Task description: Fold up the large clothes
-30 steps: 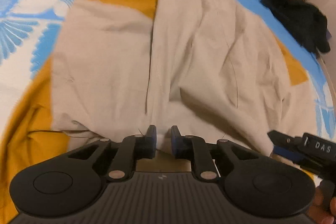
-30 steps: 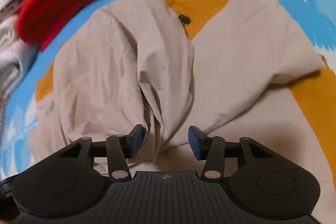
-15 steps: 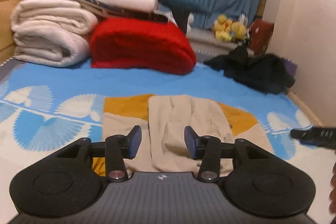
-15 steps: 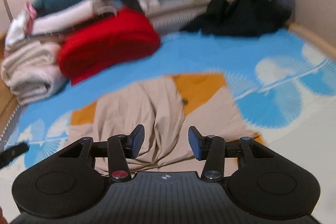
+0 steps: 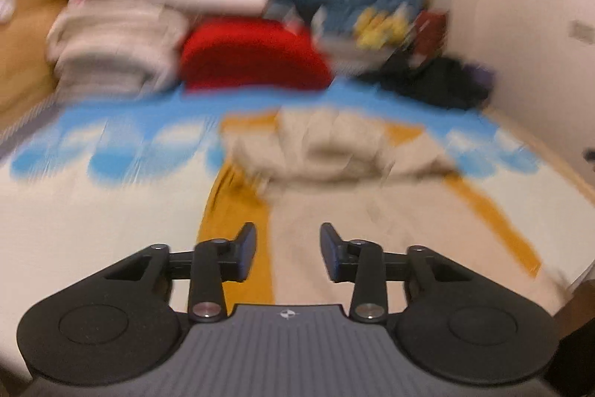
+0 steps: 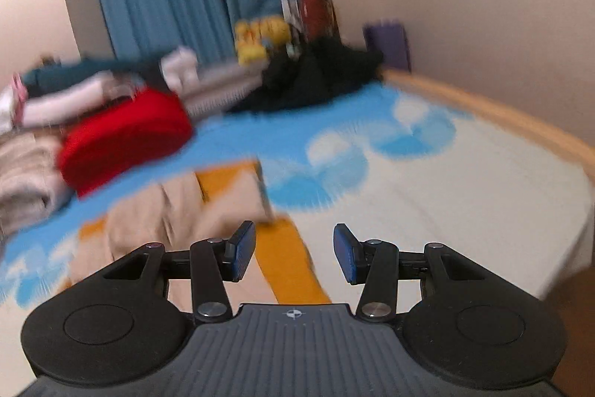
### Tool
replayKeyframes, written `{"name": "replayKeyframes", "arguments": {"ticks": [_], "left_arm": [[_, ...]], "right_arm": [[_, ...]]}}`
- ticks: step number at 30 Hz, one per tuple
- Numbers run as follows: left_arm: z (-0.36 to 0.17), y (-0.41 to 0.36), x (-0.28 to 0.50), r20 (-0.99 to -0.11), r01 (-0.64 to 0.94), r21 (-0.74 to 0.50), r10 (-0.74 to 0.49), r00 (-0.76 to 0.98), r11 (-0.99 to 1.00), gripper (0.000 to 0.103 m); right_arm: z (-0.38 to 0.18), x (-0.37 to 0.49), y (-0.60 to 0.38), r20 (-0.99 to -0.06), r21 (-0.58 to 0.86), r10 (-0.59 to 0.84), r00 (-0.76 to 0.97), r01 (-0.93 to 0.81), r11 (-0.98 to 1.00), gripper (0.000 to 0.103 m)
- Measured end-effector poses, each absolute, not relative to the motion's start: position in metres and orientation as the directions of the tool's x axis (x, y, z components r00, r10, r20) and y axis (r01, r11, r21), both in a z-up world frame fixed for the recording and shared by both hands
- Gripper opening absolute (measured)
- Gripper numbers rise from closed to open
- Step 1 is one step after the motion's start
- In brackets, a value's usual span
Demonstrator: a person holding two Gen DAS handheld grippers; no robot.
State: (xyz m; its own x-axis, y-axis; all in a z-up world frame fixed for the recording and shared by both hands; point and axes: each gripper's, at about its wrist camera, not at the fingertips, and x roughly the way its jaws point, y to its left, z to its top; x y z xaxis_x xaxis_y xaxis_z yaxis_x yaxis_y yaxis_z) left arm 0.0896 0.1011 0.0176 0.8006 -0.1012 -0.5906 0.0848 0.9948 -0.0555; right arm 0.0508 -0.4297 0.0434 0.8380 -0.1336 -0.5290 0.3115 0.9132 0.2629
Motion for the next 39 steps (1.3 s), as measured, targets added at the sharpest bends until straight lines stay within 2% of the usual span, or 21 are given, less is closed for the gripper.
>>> {"name": "replayKeyframes", "arguments": {"ticks": [1,3,6,7,8,9,11,16,19,21,27,34,35,37,38,39], "left_arm": [[0.015,0.107,0.091,-0.625,0.051,-0.061,-0.078,0.776,0.997,0.037],[0.014,0.118,0.091,-0.62,0.027,-0.096,-0.081,0.78,0.995,0.037],[-0.006,0.13,0.092,-0.62,-0.005,-0.102,-0.059,0.782,0.995,0.037],[-0.02,0.135,0.094,-0.638,-0.024,-0.117,-0.056,0.768,0.993,0.037],[-0.036,0.138,0.101,-0.703,-0.066,-0.108,-0.029,0.711,0.992,0.036],[-0.043,0.139,0.109,-0.734,-0.104,-0.114,-0.013,0.679,0.988,0.036],[-0.048,0.143,0.116,-0.737,-0.111,-0.15,-0.036,0.675,0.983,0.036],[-0.056,0.145,0.124,-0.761,-0.131,-0.132,-0.016,0.648,0.983,0.037],[-0.06,0.154,0.129,-0.78,-0.172,-0.133,0.004,0.626,0.976,0.044],[-0.066,0.16,0.136,-0.8,-0.223,-0.131,0.03,0.599,0.966,0.053],[-0.089,0.198,0.14,-0.869,-0.402,-0.196,0.032,0.495,0.894,0.056],[-0.103,0.186,0.143,-0.899,-0.333,-0.155,0.008,0.439,0.93,0.056],[-0.105,0.182,0.143,-0.901,-0.313,-0.146,0.005,0.434,0.938,0.054],[-0.108,0.176,0.144,-0.9,-0.278,-0.127,0.007,0.435,0.952,0.032],[-0.109,0.173,0.144,-0.899,-0.264,-0.115,0.013,0.437,0.958,0.013],[-0.108,0.171,0.144,-0.895,-0.254,-0.102,0.023,0.446,0.962,0.005]], "right_arm": [[0.032,0.053,-0.431,-0.584,0.24,-0.128,0.802,0.321,0.916,0.048],[0.013,0.059,-0.43,-0.67,0.178,-0.124,0.732,0.321,0.93,0.048],[-0.006,0.064,-0.429,-0.722,0.106,-0.151,0.675,0.323,0.94,0.048],[-0.011,0.066,-0.427,-0.734,0.099,-0.152,0.662,0.326,0.94,0.048],[-0.016,0.068,-0.427,-0.746,0.093,-0.154,0.647,0.331,0.939,0.048],[-0.019,0.068,-0.424,-0.754,0.085,-0.159,0.638,0.334,0.939,0.048],[-0.024,0.071,-0.421,-0.76,0.073,-0.166,0.629,0.336,0.939,0.048],[-0.037,0.074,-0.413,-0.77,0.047,-0.166,0.616,0.314,0.948,0.048],[-0.052,0.08,-0.414,-0.784,0.036,-0.165,0.599,0.309,0.95,0.048],[-0.064,0.085,-0.416,-0.808,0.04,-0.155,0.568,0.316,0.948,0.048],[-0.104,0.1,-0.431,-0.885,0.049,-0.136,0.445,0.379,0.924,0.048],[-0.128,0.106,-0.433,-0.921,0.046,-0.115,0.371,0.398,0.916,0.051],[-0.13,0.105,-0.432,-0.921,0.047,-0.114,0.371,0.397,0.916,0.051],[-0.13,0.105,-0.431,-0.92,0.052,-0.109,0.376,0.393,0.918,0.051],[-0.129,0.104,-0.432,-0.92,0.062,-0.098,0.378,0.388,0.92,0.049],[-0.129,0.104,-0.431,-0.92,0.074,-0.084,0.384,0.379,0.922,0.045]]}}
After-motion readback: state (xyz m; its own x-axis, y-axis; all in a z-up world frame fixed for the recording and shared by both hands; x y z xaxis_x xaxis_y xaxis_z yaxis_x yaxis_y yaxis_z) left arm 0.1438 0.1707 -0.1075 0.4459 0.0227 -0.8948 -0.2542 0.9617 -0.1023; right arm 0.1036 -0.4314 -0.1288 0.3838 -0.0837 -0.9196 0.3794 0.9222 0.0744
